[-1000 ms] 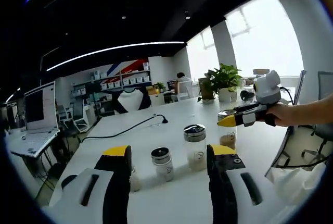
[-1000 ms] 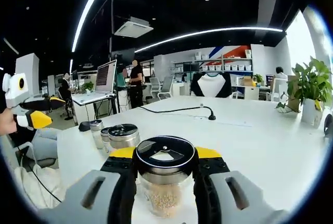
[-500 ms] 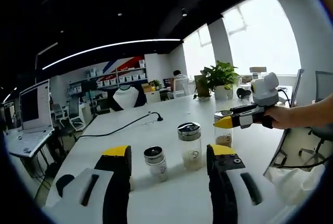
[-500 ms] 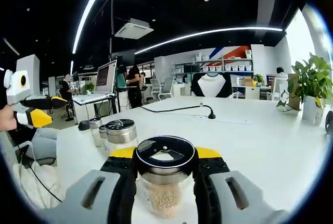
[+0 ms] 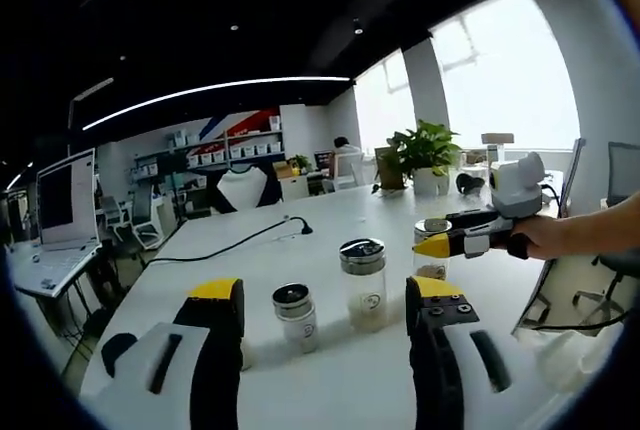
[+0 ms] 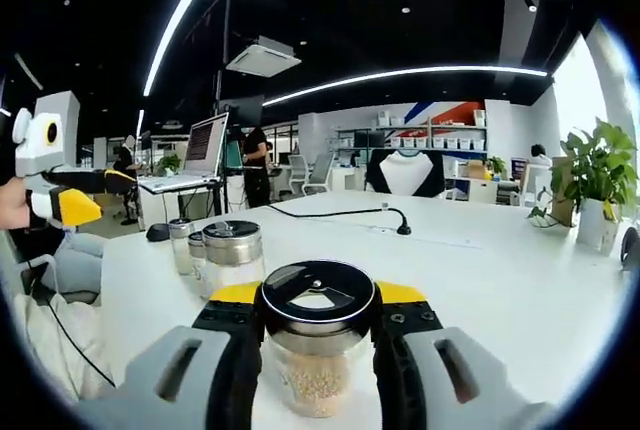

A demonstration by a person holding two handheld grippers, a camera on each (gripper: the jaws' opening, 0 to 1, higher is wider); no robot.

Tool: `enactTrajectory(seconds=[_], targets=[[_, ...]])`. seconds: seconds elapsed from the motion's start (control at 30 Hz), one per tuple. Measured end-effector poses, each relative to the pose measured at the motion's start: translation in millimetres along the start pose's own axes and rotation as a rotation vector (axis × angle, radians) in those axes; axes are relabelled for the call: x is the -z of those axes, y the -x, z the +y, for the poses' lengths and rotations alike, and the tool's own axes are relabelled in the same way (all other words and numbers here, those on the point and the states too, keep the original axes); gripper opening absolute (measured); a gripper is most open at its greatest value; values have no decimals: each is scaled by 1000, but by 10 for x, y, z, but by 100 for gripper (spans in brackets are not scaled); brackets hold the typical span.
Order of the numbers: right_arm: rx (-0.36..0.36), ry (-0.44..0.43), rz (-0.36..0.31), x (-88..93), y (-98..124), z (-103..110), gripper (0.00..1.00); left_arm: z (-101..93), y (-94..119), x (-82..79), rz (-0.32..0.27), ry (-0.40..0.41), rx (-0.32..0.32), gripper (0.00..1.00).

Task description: Rotate the seasoning bottle until the label or dispensing opening points toward the visible target arrow and the bottle remains upright within the marked orientation range

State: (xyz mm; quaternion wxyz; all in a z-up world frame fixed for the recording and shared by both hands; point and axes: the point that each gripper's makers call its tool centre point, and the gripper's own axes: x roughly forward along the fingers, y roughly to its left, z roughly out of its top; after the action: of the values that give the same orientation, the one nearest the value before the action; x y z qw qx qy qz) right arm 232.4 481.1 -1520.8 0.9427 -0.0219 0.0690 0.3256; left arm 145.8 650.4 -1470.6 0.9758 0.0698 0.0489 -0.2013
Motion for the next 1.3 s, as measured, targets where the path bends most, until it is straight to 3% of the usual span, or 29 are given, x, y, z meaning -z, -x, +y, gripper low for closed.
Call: enactTrajectory(seconds=[0.13,0.23,0.43,0.87,1.3], targets=[[11,-27,10,27,13,-7,40,-29,-39,-25,-6,5,7,70],[27,-31,23,58,40,-10,47,-35,-36,-45,-11,9,11,70],[57,-46,10,-12,161,-2,53,23,4,-85,-33,18,11,73],[110,-67,-11,-268,653,85,67,457,200,-23,-17,56,-58,86],[109,-93,-24,-456,994,406,71,688,375,-7,-25,90,-88,90]])
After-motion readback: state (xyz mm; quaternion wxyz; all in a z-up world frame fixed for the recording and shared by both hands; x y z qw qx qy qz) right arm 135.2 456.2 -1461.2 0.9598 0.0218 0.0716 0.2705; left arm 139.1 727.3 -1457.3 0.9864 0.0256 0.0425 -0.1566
